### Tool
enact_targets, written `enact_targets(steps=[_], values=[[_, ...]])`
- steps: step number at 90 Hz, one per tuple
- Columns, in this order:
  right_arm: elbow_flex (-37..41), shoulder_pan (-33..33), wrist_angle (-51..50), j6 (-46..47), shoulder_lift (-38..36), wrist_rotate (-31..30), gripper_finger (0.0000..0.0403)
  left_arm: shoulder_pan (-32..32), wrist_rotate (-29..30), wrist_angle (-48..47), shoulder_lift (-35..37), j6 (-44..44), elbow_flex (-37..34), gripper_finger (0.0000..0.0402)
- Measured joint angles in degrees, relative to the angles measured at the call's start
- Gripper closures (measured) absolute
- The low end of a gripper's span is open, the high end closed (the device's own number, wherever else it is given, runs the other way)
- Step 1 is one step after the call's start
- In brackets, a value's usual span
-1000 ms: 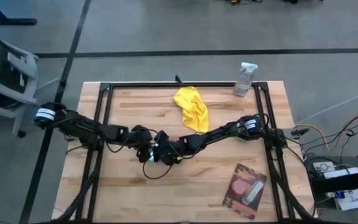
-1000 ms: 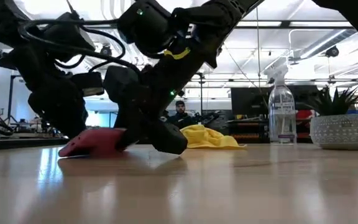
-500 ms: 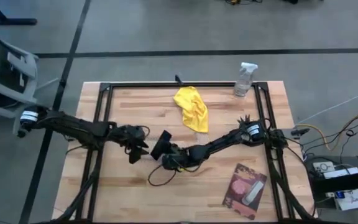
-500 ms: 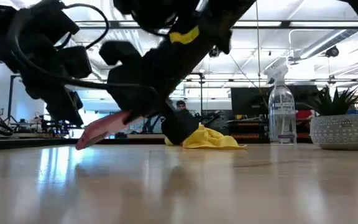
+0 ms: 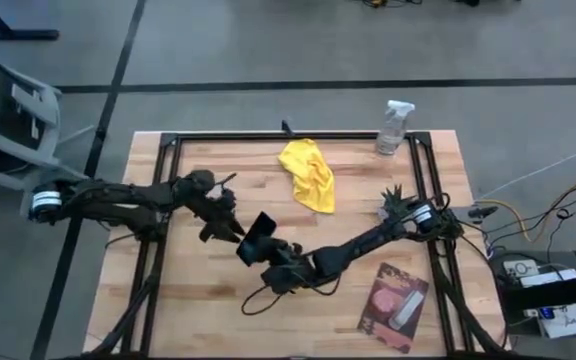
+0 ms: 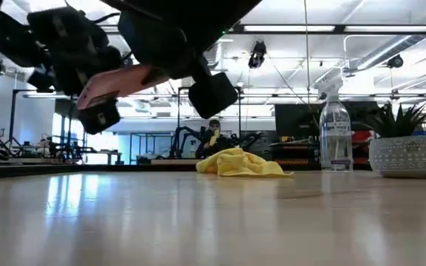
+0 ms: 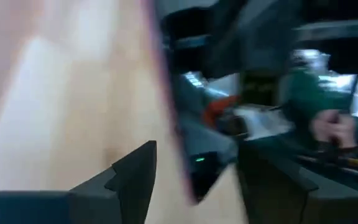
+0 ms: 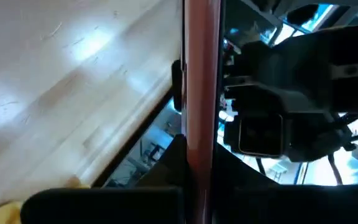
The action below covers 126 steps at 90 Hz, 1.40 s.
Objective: Apply microfiber cloth
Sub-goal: Spray the pink cellphone using the spray bottle
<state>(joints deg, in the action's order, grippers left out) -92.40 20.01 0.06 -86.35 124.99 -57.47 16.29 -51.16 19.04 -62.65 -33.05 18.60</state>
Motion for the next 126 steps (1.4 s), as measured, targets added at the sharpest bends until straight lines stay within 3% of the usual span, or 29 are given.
enact_targets(steps=[21, 54, 68, 88, 115, 126], values=[[0.04, -0.04, 1.96, -0.22, -0.04, -3.32, 0.0394, -0.15, -6.94, 3.46, -5.93, -1.36, 0.00, 0.0193], [0.02, -0.63, 6.94, -3.56, -0.15, -2.98, 0.0391, -0.22, -15.86, 8.20, -13.31, 1.39, 4.19, 0.0244], [-0.02, -0.55, 6.79, -3.16, -0.22, -2.94, 0.0390, -0.22, -16.75, 8.19, -14.26, 3.05, 5.11, 0.0285], [-0.10, -0.44, 7.14, -0.04, -0.27, -0.96, 0.0385, -0.14, -19.03, 7.50, -13.31, 4.49, 4.63, 0.0378], [-0.05, -0.04, 6.88, 14.96, -1.78, -1.58, 0.0287, 0.10, -17.27, 7.66, -11.30, 5.92, 4.10, 0.0383], [0.04, 0.15, 1.14, 27.19, -4.63, -3.45, 0.0249, 0.16, -15.87, 7.60, -10.30, 6.04, 4.10, 0.0383]])
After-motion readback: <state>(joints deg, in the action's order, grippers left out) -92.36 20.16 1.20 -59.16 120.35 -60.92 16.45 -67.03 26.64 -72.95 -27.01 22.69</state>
